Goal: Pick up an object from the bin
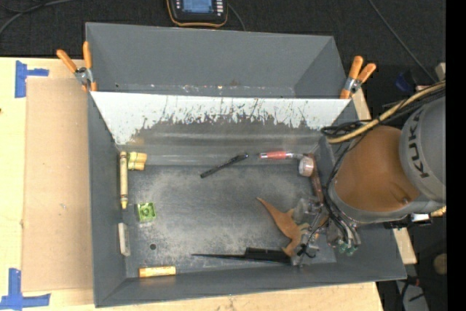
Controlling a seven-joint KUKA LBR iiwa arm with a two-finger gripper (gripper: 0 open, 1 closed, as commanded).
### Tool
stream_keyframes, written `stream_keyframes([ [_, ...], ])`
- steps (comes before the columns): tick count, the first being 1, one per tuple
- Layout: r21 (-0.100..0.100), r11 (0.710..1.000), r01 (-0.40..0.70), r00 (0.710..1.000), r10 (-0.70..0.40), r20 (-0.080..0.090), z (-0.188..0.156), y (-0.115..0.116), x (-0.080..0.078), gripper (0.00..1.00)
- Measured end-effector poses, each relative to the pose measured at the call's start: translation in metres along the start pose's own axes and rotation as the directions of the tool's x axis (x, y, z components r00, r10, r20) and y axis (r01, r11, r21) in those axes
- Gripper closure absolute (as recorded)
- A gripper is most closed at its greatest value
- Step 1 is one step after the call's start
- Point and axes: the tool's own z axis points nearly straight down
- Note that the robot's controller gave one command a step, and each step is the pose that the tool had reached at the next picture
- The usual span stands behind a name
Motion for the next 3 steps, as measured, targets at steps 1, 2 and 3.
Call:
stream_keyframes([
  [1,0.000,1.000,0.002,1.000,-0.002,-0.011,-0.021,0.000,0.003,1.00],
  [2,-0.001,1.000,0.002,1.000,-0.002,-0.010,-0.055,0.000,0.003,1.00],
  [3,-0.001,1.000,0.004,1.000,-0.004,-0.015,-0.101,0.000,0.003,1.00],
])
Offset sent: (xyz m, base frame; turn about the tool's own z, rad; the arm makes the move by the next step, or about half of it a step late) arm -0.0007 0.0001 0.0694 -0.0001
